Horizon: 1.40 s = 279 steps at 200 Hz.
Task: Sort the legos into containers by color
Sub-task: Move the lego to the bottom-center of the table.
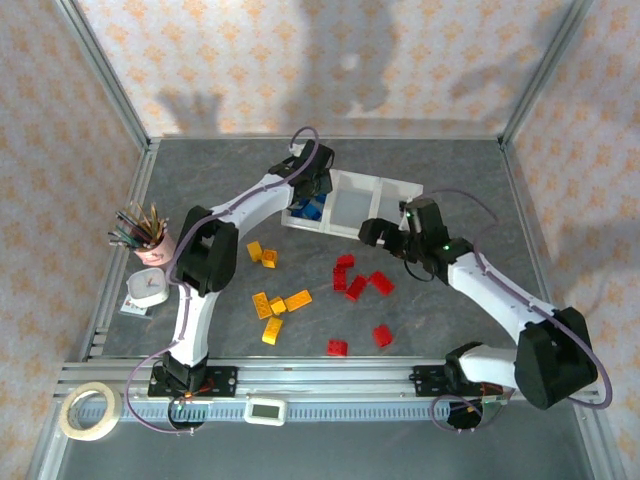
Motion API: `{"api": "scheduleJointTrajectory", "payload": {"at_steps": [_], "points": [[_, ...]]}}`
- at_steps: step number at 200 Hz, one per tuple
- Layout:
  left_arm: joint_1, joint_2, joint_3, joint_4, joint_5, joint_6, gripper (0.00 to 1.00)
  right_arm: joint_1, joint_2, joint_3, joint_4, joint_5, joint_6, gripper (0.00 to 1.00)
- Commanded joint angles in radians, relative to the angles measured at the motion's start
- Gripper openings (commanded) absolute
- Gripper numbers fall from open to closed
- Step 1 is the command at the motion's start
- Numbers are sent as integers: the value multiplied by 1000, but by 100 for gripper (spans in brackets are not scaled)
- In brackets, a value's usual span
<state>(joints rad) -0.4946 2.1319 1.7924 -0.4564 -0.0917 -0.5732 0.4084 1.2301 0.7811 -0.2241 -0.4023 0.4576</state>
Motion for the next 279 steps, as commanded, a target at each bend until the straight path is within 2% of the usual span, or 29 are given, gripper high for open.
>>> {"api": "scheduleJointTrajectory", "payload": {"at_steps": [1, 33, 82, 97, 152, 185, 224, 245, 279], "points": [[3, -96, -29, -24, -30, 28, 59, 14, 14, 43, -76, 84, -46, 100], [3, -215, -159, 27, 17, 28, 60, 24, 68, 80, -144, 175, -58, 100], [-23, -456, -415, 125, 128, -7, 61, 106, 100, 111, -268, 278, -30, 100], [-43, -511, -479, 115, 132, -42, 62, 125, 92, 85, -294, 315, -25, 100], [-170, -677, -710, 185, 142, -146, 66, 132, 59, -73, -164, 248, -31, 96], [-213, -739, -824, 281, 147, -223, 67, 132, 116, -92, -117, 280, -32, 85], [-228, -775, -871, 306, 132, -247, 70, 138, 142, -130, -49, 235, -62, 74], [-228, -799, -905, 317, 116, -265, 71, 142, 164, -141, -48, 194, -70, 66], [-228, -836, -953, 338, 106, -277, 73, 193, 133, -178, -79, 210, -38, 58]]}}
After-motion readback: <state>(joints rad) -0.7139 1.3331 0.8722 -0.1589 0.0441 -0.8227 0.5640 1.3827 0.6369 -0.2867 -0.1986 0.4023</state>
